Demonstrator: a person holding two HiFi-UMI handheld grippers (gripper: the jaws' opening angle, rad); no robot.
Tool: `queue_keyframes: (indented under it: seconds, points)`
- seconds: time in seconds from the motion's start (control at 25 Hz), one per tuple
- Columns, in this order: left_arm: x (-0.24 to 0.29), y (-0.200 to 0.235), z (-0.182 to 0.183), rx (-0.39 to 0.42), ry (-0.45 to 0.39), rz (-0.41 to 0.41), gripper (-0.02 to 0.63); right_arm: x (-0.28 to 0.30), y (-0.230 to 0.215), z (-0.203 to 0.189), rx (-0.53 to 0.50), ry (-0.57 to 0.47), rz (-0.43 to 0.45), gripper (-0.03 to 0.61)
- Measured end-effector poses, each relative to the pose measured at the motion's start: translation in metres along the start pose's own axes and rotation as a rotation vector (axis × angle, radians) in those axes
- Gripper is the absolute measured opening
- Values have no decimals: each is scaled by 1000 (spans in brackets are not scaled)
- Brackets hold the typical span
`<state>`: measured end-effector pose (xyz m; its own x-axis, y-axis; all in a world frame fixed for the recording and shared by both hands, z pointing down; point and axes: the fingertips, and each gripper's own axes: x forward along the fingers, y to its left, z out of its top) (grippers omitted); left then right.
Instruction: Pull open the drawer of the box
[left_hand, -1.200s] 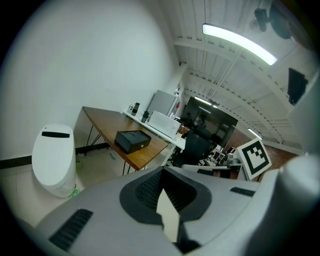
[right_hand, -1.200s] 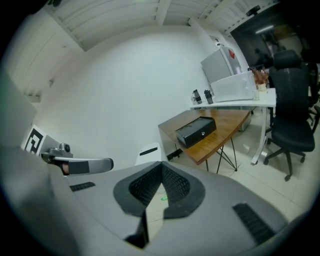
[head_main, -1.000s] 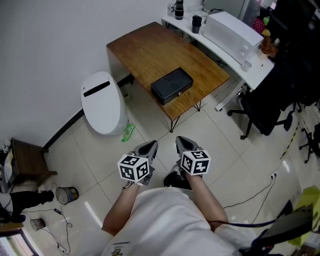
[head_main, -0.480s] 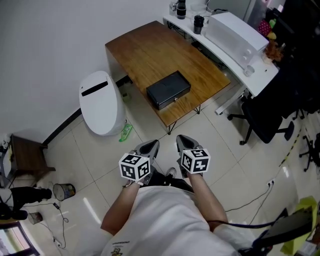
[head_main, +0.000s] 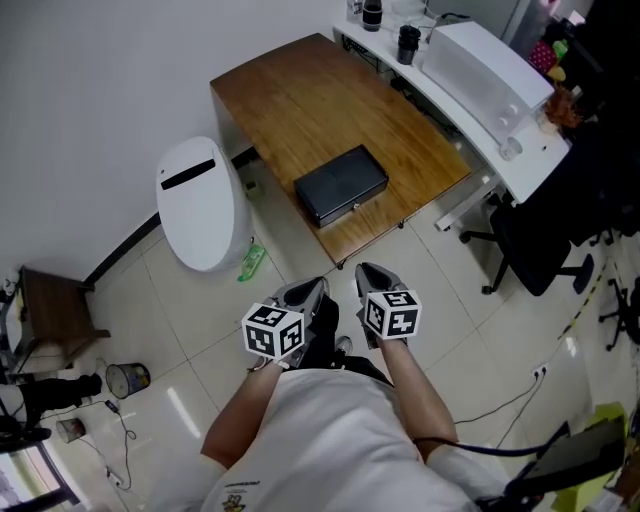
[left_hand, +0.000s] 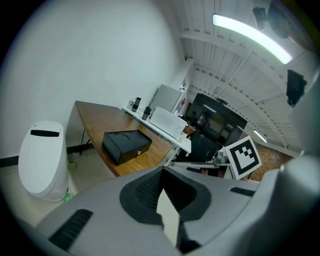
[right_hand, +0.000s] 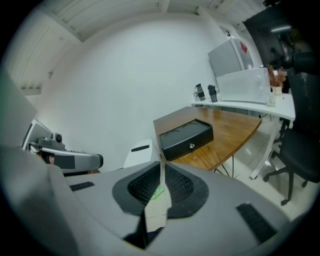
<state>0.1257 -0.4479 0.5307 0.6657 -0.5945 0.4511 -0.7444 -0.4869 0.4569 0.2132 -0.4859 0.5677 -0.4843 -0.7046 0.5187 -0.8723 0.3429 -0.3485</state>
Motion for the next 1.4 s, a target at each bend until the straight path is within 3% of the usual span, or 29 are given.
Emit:
queue_keyframes:
  seconds: [0.64,1.4]
  points:
    - [84,40,30,7,96,-49,2,90,-57,28,-52,104,-43,57]
    - [153,69,20,61,239,-85,2,159,-102,29,-108,198,-91,104]
